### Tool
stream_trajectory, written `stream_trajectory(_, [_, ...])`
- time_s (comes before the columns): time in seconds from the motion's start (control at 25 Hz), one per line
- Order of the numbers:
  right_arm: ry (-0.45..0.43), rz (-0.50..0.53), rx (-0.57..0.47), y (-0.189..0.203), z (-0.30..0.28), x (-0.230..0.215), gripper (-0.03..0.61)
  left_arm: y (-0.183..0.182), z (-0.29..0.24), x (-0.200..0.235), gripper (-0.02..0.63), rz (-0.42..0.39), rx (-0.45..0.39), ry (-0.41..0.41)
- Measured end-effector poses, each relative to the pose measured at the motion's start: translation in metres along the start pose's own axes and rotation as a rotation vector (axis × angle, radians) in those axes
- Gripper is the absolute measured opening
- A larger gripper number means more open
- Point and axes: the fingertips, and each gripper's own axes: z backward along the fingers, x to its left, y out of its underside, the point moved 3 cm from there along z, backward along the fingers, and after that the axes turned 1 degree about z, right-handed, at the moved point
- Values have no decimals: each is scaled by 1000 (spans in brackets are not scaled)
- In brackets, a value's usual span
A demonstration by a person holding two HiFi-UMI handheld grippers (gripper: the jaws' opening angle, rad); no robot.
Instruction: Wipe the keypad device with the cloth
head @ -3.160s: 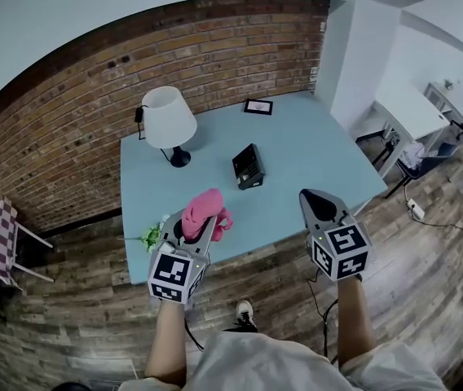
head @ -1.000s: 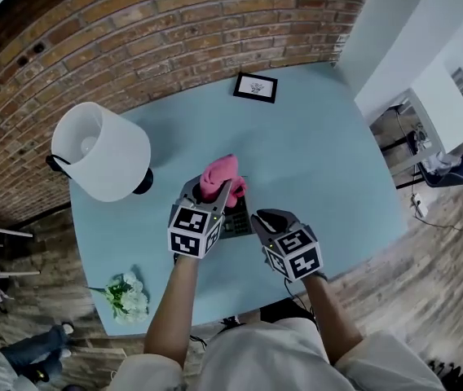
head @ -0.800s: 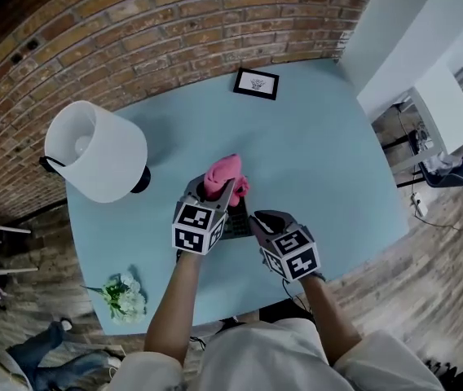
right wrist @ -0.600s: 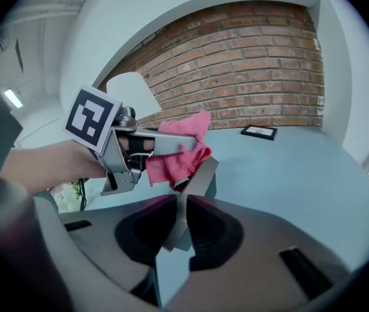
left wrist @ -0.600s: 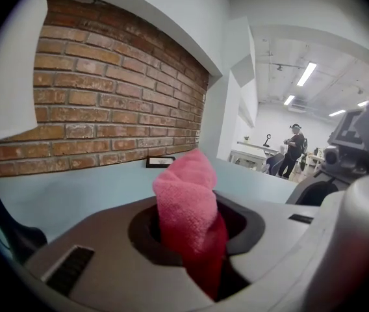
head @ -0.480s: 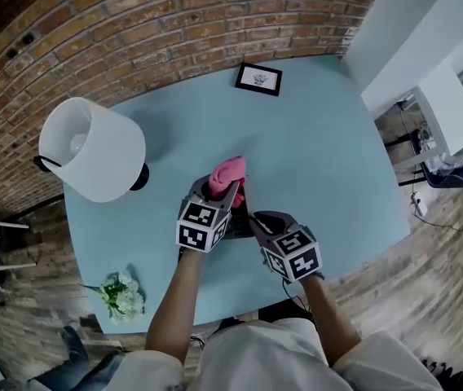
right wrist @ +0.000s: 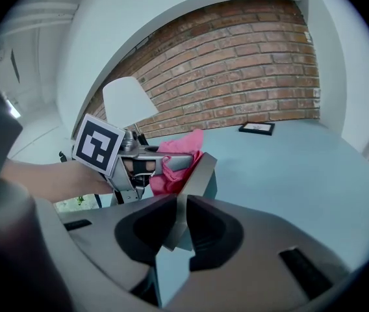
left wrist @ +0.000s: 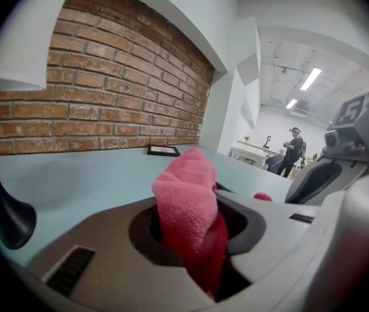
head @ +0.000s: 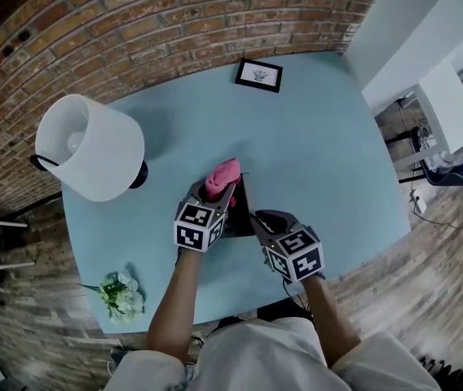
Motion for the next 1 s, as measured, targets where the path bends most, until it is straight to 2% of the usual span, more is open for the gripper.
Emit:
stream_trajectory(0.56, [14,7,5,0,0,0,77,48,9,43,137,100,69,-76])
stream_trajectory(0.84, [24,-1,3,0,-1,1,77,63,13,55,138,77,108,-126])
stream_trajectory(1.0, [19,-15,5,1,-1,0,77,55,20,52,135,20,97,-121])
